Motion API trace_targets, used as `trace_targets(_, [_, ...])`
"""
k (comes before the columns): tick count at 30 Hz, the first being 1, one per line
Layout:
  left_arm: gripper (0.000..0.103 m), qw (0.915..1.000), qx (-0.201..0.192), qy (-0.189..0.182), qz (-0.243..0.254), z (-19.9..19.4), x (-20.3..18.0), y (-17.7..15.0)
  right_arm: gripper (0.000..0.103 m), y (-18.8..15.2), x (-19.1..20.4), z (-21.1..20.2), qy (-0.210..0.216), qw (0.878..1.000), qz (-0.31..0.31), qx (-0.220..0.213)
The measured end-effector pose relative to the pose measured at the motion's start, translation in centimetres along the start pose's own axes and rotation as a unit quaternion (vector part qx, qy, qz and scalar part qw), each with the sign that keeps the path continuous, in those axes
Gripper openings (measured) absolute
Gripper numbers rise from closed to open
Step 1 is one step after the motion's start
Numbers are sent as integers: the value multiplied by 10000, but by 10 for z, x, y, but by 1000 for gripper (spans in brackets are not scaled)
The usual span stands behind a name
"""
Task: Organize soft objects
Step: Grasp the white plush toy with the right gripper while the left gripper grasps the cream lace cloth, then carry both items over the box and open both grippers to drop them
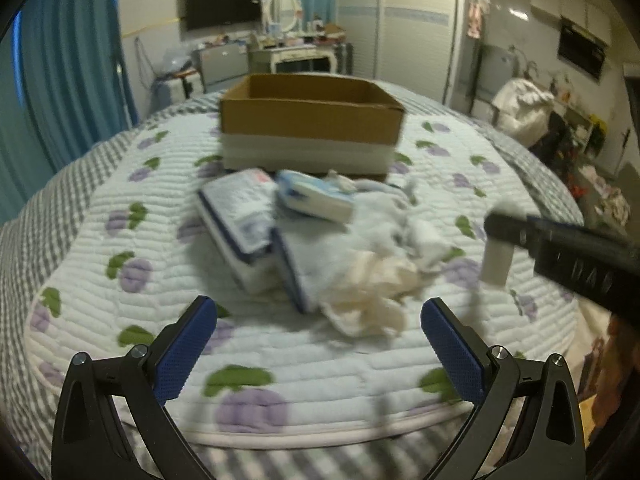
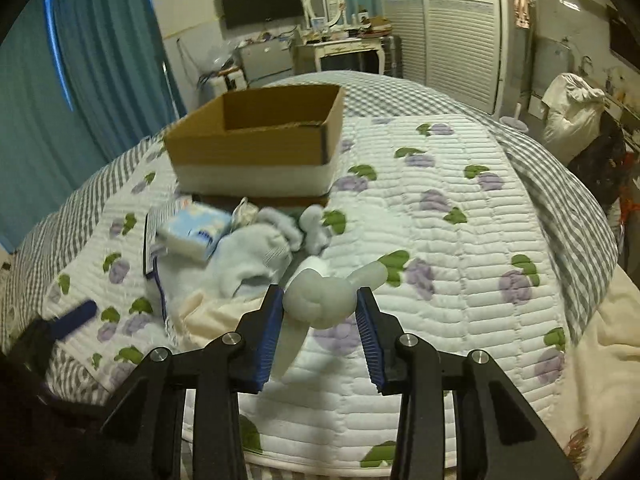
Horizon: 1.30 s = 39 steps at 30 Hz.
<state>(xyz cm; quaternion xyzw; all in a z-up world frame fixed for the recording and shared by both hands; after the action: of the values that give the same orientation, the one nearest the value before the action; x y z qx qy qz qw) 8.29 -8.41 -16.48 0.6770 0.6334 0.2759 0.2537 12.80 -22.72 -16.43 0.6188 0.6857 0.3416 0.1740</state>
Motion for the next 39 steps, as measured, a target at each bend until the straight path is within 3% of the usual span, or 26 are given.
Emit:
trace_targets(1, [96, 10000, 39, 33, 77, 3, -6, 0, 37, 2, -3, -1, 16, 10000, 38, -1])
trace_targets(5, [89, 9995, 292, -31, 90, 24, -24, -2, 37, 0, -7, 2, -26, 10000, 11, 72])
trace_targets(9, [66, 9982, 596, -86, 5, 49, -30, -5, 37, -1, -12, 6, -79, 9999, 41, 72])
trace_targets(12, [43, 9968, 778, -173, -82, 58, -29, -12, 37, -1, -15, 7, -86, 9999, 64, 70])
trace_targets(14, [39, 9962, 800, -319, -137, 55, -28, -15, 37, -1, -15, 7, -99, 9999, 64, 65])
trace_targets(16, [28, 9957, 788, -469, -141, 48, -26, -16, 37, -1, -15, 7, -108, 9999, 47, 65])
trace_targets(23, [20, 9979, 444, -464, 74, 14, -18, -8, 37, 4, -5, -5, -76, 9999, -66, -68])
trace_targets(31, [20, 9990, -131, -428, 55, -29, 1, 35, 37, 25, 20, -29, 100, 9987, -334, -381])
trace_targets(39, [20, 9976, -630, -273, 21, -37, 22, 101, 37, 97, 47, -36, 282, 9944, -679, -757])
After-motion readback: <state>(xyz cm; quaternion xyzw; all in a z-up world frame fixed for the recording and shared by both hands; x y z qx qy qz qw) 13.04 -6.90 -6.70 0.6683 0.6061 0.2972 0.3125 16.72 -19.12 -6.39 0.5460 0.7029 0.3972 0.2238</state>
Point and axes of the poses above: each gripper's, at about its wrist camera, not at the fingertips, and z roughly the way its jaws point, x to its left, y to its top, the point moved 10 cm from there along z, roughly the way its jaws point, and after that the axes turned 4 degrees about y, right-handed, at the moved point
